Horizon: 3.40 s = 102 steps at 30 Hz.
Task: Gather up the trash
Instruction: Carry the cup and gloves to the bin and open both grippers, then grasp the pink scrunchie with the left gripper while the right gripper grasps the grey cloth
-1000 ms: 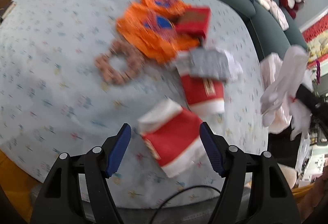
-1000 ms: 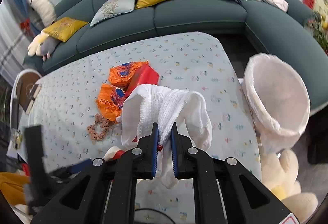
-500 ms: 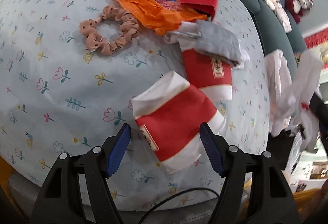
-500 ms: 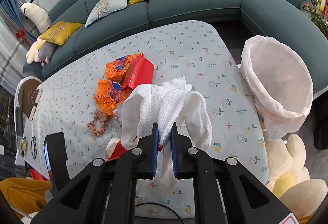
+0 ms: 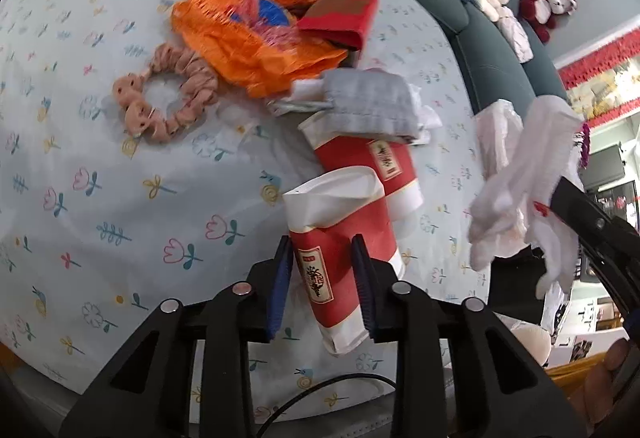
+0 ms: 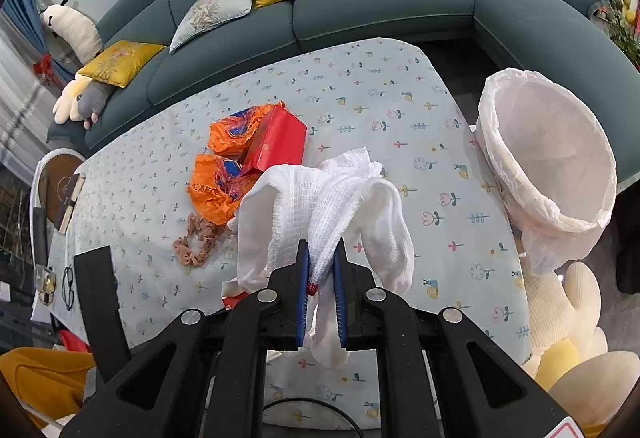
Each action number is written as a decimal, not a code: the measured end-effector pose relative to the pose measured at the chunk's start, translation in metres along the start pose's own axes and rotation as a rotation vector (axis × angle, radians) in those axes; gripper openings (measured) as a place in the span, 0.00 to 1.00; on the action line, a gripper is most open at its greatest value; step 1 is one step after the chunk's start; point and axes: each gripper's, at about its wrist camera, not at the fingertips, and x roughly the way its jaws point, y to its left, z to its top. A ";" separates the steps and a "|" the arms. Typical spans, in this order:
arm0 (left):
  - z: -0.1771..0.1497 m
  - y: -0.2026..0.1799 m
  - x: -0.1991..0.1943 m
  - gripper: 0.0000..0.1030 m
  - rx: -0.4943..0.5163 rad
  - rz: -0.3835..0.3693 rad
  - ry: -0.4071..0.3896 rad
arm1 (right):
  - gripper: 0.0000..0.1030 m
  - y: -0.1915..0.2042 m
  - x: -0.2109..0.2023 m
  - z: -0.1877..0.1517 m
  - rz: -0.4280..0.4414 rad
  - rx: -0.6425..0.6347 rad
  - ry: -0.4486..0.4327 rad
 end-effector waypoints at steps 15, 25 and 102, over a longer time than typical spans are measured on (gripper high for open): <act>0.009 -0.043 -0.041 0.21 0.129 0.002 -0.059 | 0.11 -0.011 -0.039 0.026 -0.023 -0.005 -0.062; 0.050 -0.137 -0.069 0.21 0.264 -0.066 -0.143 | 0.11 -0.058 -0.104 0.092 -0.127 -0.064 -0.133; 0.075 0.055 -0.032 0.62 0.013 0.288 -0.106 | 0.51 0.022 0.041 0.045 -0.040 -0.065 -0.028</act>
